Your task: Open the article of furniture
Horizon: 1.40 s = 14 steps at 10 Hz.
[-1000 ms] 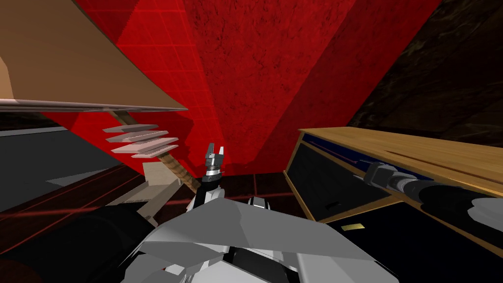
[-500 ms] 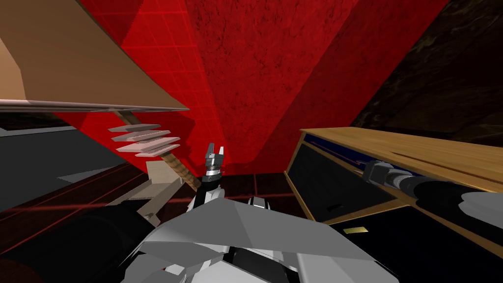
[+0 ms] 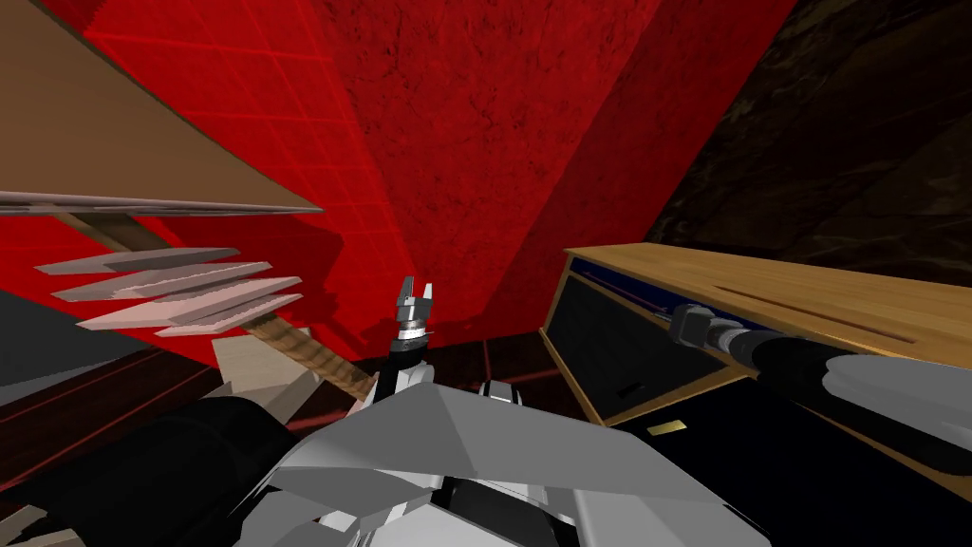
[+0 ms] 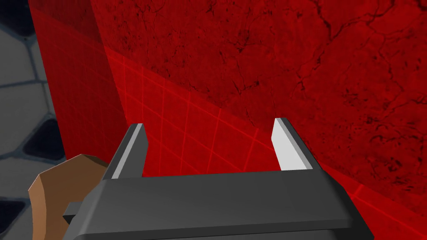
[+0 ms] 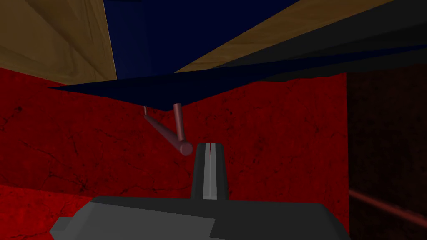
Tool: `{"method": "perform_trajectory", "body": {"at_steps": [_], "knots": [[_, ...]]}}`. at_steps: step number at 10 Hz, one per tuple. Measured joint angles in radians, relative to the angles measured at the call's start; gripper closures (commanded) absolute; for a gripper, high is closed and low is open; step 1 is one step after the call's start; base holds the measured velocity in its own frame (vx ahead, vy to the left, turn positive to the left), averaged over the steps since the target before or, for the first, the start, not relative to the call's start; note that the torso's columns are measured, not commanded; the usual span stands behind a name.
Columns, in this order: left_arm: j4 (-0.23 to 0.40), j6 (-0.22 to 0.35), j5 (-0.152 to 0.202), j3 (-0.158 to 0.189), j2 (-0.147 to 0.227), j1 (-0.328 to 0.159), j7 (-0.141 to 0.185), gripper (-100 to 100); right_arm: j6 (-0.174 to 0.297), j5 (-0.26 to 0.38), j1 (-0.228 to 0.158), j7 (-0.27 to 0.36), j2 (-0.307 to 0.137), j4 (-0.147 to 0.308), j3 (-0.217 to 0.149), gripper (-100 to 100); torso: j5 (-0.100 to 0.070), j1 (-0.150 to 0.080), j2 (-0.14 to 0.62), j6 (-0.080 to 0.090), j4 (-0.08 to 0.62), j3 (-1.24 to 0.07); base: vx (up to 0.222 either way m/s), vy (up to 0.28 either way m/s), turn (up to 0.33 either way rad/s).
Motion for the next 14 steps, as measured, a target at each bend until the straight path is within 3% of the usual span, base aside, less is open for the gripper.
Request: {"method": "perform_trajectory", "body": {"at_steps": [1,3,6,8,9,10,11,12,13,14], "knots": [[0.0,0.0,0.0,0.0,0.0,0.0,0.0,0,0.016,-0.006,-0.014,0.003,-0.023,-0.033,0.019,100,0.001,0.002,-0.001,0.002,0.0,0.0,0.072,0.012,-0.233],[0.0,0.0,0.0,0.0,0.0,0.0,0.0,0,0.014,0.005,-0.048,0.009,-0.018,-0.048,0.051,100,0.001,0.002,0.0,0.0,0.0,0.0,0.052,0.014,-0.161],[0.0,0.0,0.0,0.0,0.0,0.0,0.0,0,0.05,0.022,-0.283,0.002,-0.073,-0.112,0.291,100,0.001,0.002,-0.004,0.0,-0.001,-0.003,0.1,0.029,-0.25],[0.0,0.0,0.0,0.0,0.0,0.0,0.0,0,0.041,0.022,-0.224,0.012,-0.065,-0.129,0.233,100,0.0,0.0,0.002,0.001,0.001,0.002,-0.001,0.004,0.026],[0.0,0.0,0.0,0.0,0.0,0.0,0.0,0,0.04,0.021,-0.212,0.013,-0.064,-0.131,0.214,100,0.0,0.0,0.002,0.001,0.001,0.002,0.045,0.016,-0.357],[0.0,0.0,0.0,0.0,0.0,0.0,0.0,0,0.054,0.022,-0.282,0.013,-0.085,-0.155,0.283,100,0.001,0.001,-0.002,0.002,0.0,0.0,0.119,0.056,-0.484],[0.0,0.0,0.0,0.0,0.0,0.0,0.0,0,0.068,0.022,-0.383,0.021,-0.102,-0.183,0.381,100,0.001,0.004,-0.006,0.001,-0.001,-0.004,0.116,0.049,-0.273],[0.0,0.0,0.0,0.0,0.0,0.0,0.0,0,0.069,0.037,-0.34,0.018,-0.105,-0.206,0.342,100,0.001,0.003,-0.006,0.0,-0.002,-0.004,0.114,0.039,-0.398],[0.0,0.0,0.0,0.0,0.0,0.0,0.0,0,0.078,0.028,-0.381,0.023,-0.128,-0.239,0.376,100,0.001,0.001,-0.004,0.001,-0.001,-0.003,0.142,0.061,-0.44],[0.0,0.0,0.0,0.0,0.0,0.0,0.0,0,0.086,0.024,-0.443,0.038,-0.141,-0.27,0.434,100,0.0,0.001,-0.003,0.001,-0.001,-0.002,0.108,0.062,-0.207]]}}
